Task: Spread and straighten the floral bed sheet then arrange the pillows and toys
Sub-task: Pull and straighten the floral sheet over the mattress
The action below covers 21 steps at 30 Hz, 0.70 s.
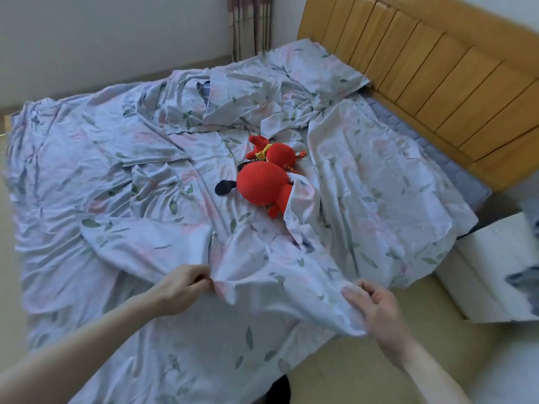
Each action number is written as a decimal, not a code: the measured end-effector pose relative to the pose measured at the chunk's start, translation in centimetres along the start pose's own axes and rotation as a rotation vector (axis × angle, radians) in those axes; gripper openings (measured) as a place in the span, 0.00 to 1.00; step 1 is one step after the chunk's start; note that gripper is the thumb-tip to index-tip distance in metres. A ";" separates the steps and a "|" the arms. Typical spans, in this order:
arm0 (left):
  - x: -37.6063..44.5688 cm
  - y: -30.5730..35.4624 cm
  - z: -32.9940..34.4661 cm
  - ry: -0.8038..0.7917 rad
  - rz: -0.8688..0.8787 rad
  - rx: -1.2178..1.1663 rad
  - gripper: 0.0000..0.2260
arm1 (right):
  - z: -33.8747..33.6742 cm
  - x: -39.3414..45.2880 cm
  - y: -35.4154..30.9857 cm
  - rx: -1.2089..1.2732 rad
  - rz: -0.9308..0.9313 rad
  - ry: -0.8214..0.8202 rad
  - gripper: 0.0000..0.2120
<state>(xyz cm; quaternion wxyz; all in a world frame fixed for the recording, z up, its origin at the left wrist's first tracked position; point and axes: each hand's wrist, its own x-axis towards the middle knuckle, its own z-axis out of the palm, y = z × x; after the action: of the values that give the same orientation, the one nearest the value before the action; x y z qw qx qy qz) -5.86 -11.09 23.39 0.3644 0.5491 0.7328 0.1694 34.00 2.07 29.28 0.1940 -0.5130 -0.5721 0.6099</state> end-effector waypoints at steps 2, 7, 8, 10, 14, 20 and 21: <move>-1.9 0.6 -0.6 -0.198 -0.046 0.155 0.12 | 1.4 -2.2 -2.8 -0.062 -0.027 -0.155 0.16; -3.7 2.5 0.0 -0.450 -0.299 0.058 0.08 | 4.9 -6.8 -6.7 -0.252 -0.088 -0.319 0.10; -3.4 3.6 0.0 -0.350 -0.260 0.084 0.05 | 5.4 -7.6 -7.2 -0.253 -0.098 -0.330 0.11; -2.1 6.2 0.4 -0.146 -0.147 0.114 0.05 | 5.7 -8.6 -7.5 -0.234 -0.100 -0.338 0.14; 0.3 11.2 2.3 -0.233 0.163 0.384 0.39 | 5.8 -11.6 -7.7 -0.188 -0.049 -0.295 0.20; 1.7 15.4 3.6 -0.263 0.587 0.777 0.09 | 4.1 -15.4 -7.1 -0.203 0.002 -0.195 0.19; 1.7 15.2 3.1 -0.262 0.603 0.797 0.05 | 3.6 -15.7 -6.8 -0.214 0.009 -0.162 0.20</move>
<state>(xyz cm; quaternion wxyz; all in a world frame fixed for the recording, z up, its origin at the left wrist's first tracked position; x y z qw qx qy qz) 6.47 -4.80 30.58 0.1506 0.8487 0.4978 -0.0958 34.78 -10.84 41.07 0.0887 -0.4821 -0.6454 0.5858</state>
